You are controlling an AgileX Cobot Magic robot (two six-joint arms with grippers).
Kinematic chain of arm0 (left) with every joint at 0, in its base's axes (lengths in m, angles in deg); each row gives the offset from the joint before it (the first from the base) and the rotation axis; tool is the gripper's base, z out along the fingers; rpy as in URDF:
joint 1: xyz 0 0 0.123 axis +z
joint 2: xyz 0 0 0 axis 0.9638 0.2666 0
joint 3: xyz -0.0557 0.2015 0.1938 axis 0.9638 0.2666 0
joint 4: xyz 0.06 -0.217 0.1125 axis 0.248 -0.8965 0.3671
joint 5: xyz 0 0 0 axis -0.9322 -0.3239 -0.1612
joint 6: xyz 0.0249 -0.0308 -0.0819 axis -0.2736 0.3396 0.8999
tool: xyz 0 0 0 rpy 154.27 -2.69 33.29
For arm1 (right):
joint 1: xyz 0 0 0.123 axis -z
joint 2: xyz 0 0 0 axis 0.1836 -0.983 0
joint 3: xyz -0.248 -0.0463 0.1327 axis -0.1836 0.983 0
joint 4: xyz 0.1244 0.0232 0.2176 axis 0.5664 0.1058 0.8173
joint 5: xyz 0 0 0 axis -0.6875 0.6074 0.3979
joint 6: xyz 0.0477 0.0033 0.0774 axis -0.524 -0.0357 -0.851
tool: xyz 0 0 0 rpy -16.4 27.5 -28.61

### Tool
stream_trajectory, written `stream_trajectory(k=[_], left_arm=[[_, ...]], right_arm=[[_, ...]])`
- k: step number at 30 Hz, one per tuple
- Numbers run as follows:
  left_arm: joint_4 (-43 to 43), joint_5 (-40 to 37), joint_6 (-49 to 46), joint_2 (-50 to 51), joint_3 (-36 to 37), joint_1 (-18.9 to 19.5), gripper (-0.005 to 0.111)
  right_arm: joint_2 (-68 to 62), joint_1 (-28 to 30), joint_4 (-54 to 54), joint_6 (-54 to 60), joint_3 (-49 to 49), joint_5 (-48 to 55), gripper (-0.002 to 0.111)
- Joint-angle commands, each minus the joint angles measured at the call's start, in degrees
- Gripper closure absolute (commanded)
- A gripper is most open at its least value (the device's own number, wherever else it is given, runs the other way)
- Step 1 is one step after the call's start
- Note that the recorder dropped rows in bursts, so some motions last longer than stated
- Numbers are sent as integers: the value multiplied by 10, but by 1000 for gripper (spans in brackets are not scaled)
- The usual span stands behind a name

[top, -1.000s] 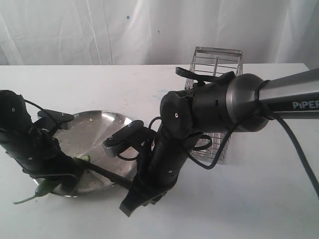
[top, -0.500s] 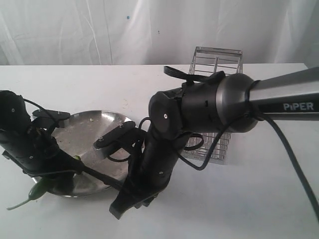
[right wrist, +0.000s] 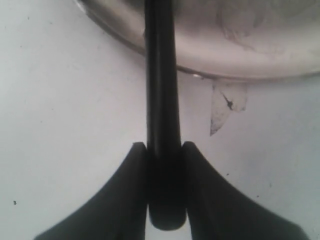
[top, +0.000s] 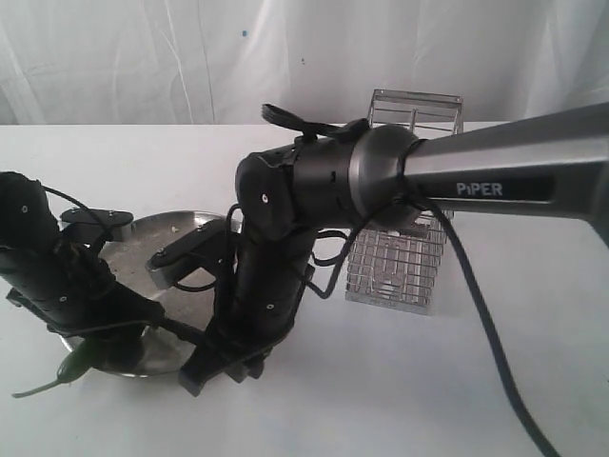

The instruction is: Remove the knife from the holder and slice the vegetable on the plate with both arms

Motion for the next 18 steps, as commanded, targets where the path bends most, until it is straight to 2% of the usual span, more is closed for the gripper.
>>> stream_trajectory(k=[1, 10, 17, 18], left_arm=[[-17, -8, 0, 3, 4, 0, 63], [-17, -21, -14, -3, 2, 0, 63], [-2, -42, -15, -60, 2, 0, 62], [12, -52, -15, -73, 2, 0, 59]], right_arm=[[-24, -18, -30, -14, -37, 22, 108], [-57, -33, -79, -45, -80, 72, 108], [-57, -33, -87, -47, -80, 82, 108], [-57, -33, -89, -47, -80, 84, 108]])
